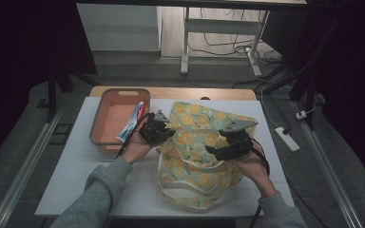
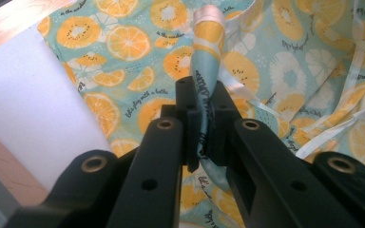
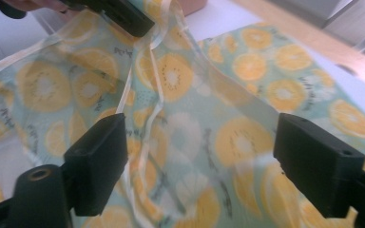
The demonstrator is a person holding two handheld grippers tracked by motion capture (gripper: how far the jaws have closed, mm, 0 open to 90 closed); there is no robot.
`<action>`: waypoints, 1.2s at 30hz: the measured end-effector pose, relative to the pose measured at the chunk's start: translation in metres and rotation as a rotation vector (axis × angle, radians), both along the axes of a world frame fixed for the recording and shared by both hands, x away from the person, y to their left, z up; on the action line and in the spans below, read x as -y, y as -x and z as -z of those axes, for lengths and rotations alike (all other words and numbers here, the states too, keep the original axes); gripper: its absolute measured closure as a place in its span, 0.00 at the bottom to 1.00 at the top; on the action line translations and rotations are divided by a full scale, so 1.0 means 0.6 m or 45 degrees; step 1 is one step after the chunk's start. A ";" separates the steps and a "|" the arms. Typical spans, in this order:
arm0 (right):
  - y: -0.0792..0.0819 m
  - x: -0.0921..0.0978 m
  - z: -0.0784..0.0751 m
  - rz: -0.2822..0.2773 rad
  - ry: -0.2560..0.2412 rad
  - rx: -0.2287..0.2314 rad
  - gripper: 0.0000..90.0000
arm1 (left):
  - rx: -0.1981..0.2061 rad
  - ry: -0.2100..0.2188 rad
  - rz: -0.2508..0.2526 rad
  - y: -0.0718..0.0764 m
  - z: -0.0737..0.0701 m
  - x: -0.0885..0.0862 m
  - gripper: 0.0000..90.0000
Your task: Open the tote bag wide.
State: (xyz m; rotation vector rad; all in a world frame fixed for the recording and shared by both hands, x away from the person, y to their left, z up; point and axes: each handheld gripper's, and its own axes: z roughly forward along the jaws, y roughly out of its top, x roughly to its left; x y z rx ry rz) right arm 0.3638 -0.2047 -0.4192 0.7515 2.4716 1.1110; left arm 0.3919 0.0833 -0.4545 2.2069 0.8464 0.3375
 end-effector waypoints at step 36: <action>-0.080 -0.144 0.156 -0.132 0.278 -0.272 0.84 | -0.001 0.000 0.044 0.007 0.006 0.012 0.94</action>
